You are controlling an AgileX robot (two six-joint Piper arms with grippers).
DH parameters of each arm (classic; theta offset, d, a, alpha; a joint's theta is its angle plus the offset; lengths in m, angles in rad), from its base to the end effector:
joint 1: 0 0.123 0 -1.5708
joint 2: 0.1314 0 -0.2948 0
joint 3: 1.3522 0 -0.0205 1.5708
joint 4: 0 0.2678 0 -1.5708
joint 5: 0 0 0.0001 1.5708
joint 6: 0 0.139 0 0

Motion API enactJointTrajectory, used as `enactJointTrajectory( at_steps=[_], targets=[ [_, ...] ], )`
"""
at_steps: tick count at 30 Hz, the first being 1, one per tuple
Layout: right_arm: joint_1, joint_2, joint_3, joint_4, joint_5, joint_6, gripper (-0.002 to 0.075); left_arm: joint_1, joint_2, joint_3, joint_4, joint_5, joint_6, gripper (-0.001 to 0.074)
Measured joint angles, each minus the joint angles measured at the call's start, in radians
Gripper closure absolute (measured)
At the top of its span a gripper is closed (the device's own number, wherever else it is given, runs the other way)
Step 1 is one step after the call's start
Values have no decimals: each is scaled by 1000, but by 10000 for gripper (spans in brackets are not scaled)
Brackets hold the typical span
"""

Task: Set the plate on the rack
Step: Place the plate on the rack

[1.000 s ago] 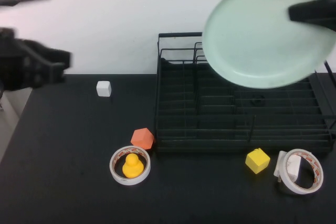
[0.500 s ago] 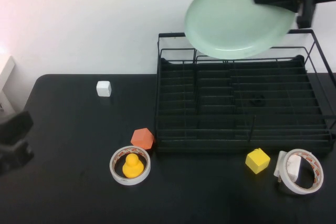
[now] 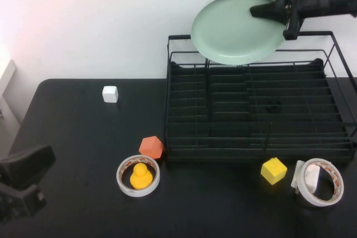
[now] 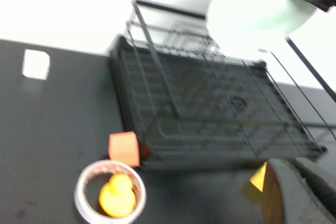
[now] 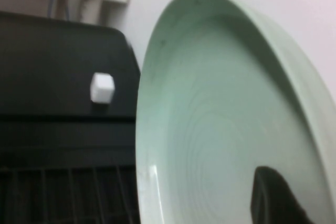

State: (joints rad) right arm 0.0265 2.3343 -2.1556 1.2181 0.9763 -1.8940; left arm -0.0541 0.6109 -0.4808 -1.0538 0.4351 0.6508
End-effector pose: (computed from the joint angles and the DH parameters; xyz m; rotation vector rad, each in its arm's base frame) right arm 0.5693 0.1232 0.2566 -1.2771 1.4484 0.3695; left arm 0.1728 -0.0604 0.2969 -0.0174 1.8673 -0.6327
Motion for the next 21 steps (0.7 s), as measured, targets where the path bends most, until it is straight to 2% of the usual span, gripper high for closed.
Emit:
enactJointTrajectory(
  at_steps=[5,21],
  targets=[
    [0,61,-12,0,-50,-39,594,0,0,0,2,39,0,735],
    [0,141,-13,31,-52,-68,594,0,0,0,4,1,61,736]
  ],
)
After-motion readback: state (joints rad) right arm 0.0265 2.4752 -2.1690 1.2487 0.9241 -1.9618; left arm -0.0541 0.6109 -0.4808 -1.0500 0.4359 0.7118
